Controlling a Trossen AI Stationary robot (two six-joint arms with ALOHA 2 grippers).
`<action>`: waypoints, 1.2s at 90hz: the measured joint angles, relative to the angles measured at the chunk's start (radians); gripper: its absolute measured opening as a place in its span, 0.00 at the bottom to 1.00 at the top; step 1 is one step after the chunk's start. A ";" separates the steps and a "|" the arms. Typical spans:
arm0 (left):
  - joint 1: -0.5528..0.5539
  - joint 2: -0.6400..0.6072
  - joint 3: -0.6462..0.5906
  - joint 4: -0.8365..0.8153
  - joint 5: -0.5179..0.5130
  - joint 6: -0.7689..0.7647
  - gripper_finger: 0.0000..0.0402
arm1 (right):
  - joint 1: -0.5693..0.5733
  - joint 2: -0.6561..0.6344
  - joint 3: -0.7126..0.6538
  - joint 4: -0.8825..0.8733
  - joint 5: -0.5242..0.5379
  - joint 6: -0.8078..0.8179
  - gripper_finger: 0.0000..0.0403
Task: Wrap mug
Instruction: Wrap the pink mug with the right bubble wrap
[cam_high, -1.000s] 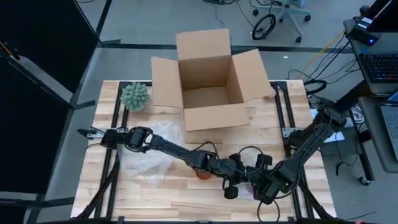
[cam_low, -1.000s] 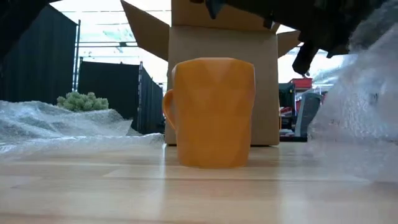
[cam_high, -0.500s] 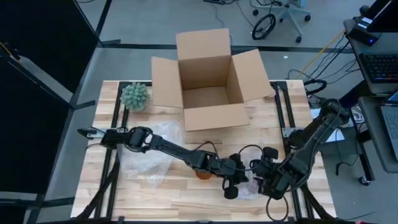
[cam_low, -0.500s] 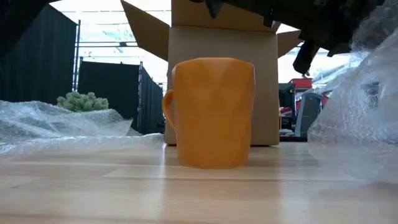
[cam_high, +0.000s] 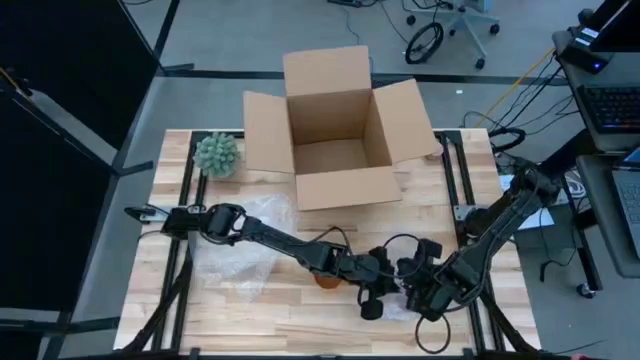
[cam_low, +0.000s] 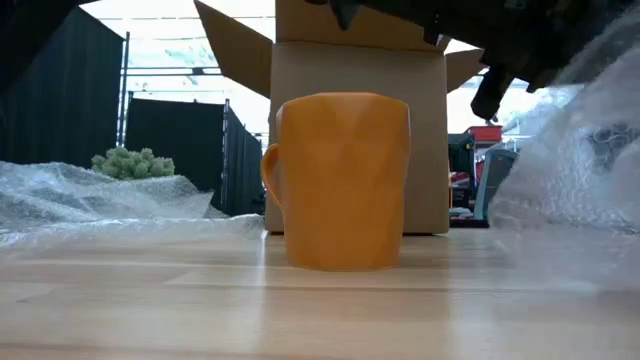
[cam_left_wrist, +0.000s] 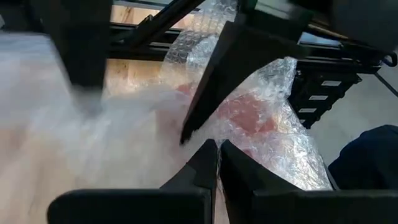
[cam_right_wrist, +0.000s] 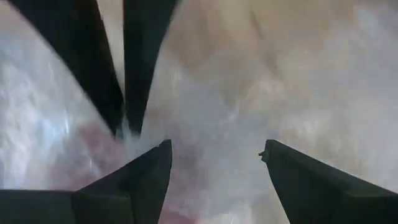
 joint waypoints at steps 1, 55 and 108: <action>0.000 0.000 0.000 0.000 0.000 0.000 0.00 | 0.003 0.000 0.000 0.001 -0.004 0.001 0.60; 0.000 -0.016 0.000 0.036 -0.001 0.006 0.00 | 0.020 0.087 -0.001 0.030 -0.003 0.006 0.60; -0.003 -0.085 0.018 -0.242 -0.064 0.048 0.00 | 0.020 0.105 -0.093 0.130 -0.048 0.073 0.60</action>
